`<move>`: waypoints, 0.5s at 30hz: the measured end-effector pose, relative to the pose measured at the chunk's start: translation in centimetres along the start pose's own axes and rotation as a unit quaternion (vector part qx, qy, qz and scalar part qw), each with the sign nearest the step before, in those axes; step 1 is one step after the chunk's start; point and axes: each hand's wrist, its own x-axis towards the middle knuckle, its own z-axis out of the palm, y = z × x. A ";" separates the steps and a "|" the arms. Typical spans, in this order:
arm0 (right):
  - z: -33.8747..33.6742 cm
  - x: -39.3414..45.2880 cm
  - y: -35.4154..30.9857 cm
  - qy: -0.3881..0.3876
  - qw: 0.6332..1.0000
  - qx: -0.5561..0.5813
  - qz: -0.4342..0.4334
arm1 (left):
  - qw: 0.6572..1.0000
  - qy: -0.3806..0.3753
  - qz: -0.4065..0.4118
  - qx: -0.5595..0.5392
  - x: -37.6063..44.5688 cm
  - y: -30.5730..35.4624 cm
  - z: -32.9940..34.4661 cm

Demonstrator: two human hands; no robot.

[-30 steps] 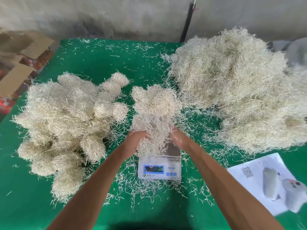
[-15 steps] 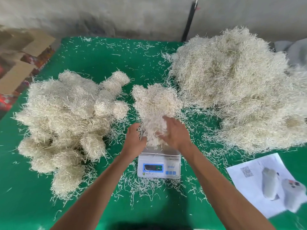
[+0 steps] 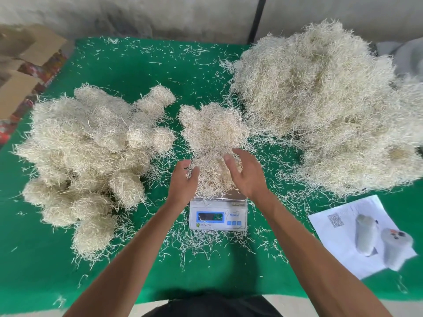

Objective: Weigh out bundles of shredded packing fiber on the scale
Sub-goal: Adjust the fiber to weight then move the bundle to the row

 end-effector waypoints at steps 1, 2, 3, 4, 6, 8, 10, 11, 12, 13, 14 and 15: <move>0.1 -0.1 0.0 -0.001 1.000 -0.002 0.000 | 1.000 0.000 -0.001 0.001 0.0 0.0 0.0; 0.1 -0.2 0.1 -0.002 1.000 -0.005 -0.001 | 1.000 -0.001 -0.001 0.002 0.0 -0.1 0.1; 0.1 -0.3 0.1 -0.003 1.000 -0.006 0.000 | 1.000 -0.001 -0.002 0.003 0.0 -0.2 0.1; 0.1 -0.3 0.2 -0.003 1.000 -0.006 0.002 | 1.000 0.001 -0.001 0.003 0.0 -0.3 0.1; 0.2 -0.4 0.3 -0.002 1.000 -0.007 0.006 | 1.000 0.003 0.000 0.005 -0.1 -0.5 0.1; 0.4 -0.3 0.3 -0.003 1.000 -0.008 0.012 | 1.000 0.006 -0.005 0.005 -0.2 -0.7 0.1; 0.6 -0.2 0.1 -0.004 1.000 -0.009 0.018 | 1.000 0.004 -0.009 0.006 -0.3 -0.7 0.2; 0.7 -0.2 0.1 -0.004 1.000 -0.010 0.018 | 1.000 0.003 -0.011 0.007 -0.3 -0.8 0.1; 0.8 -0.2 0.1 -0.003 1.000 -0.015 0.014 | 1.000 0.000 -0.011 0.008 -0.4 -0.8 0.1; 0.9 -0.2 0.1 -0.001 1.000 -0.024 0.004 | 1.000 -0.004 -0.010 0.012 -0.4 -0.8 0.0; 0.9 -0.2 0.2 0.001 0.999 -0.037 -0.010 | 1.000 -0.008 -0.010 0.015 -0.4 -0.7 0.0; 1.0 -0.2 0.3 0.002 0.999 -0.048 -0.022 | 1.000 -0.011 -0.012 0.016 -0.4 -0.7 -0.1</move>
